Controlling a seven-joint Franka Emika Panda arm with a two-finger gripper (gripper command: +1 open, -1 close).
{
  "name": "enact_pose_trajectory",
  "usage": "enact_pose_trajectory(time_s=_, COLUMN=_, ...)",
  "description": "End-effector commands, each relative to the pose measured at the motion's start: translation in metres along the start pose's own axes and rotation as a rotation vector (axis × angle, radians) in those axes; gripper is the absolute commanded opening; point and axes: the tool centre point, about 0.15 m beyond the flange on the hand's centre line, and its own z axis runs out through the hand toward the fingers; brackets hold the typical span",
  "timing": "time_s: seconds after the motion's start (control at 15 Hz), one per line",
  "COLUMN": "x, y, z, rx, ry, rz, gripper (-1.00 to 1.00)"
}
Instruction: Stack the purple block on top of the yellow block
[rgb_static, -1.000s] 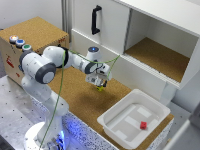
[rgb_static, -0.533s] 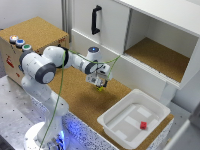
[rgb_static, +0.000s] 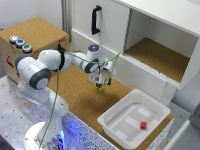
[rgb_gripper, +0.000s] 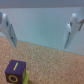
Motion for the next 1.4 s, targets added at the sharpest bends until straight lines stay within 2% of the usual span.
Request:
enact_pose_trajectory(time_s=0.0, x=-0.002, y=0.01, z=-0.013, rx=0.106, ry=0.013, rz=-0.018, gripper=1.0)
enact_pose_trajectory(time_s=0.13, x=-0.002, y=0.01, z=-0.013, rx=0.106, ry=0.013, rz=-0.018, gripper=1.0)
enact_pose_trajectory(time_s=0.2, x=-0.004, y=0.004, z=-0.009, rx=0.014, ry=0.013, rz=0.002, gripper=1.0)
enact_pose_trajectory(time_s=0.33, x=-0.002, y=0.019, z=-0.02, rx=0.075, ry=-0.025, rz=0.076, gripper=1.0)
enact_pose_trajectory(time_s=0.4, x=0.001, y=0.027, z=-0.026, rx=0.123, ry=-0.066, rz=0.101, gripper=1.0)
enact_pose_trajectory(time_s=0.53, x=0.004, y=0.048, z=-0.036, rx=0.173, ry=-0.127, rz=0.188, gripper=1.0)
enact_pose_trajectory(time_s=0.6, x=0.006, y=0.064, z=-0.04, rx=0.213, ry=-0.185, rz=0.235, gripper=1.0)
enact_pose_trajectory(time_s=0.73, x=0.004, y=0.086, z=-0.049, rx=0.202, ry=-0.207, rz=0.282, gripper=1.0)
enact_pose_trajectory(time_s=1.0, x=-0.023, y=0.154, z=-0.059, rx=0.093, ry=-0.255, rz=0.415, gripper=1.0)
enact_pose_trajectory(time_s=1.2, x=-0.06, y=0.218, z=-0.049, rx=0.028, ry=-0.286, rz=0.57, gripper=1.0)
enact_pose_trajectory(time_s=1.33, x=-0.091, y=0.262, z=-0.037, rx=-0.04, ry=-0.318, rz=0.692, gripper=1.0)
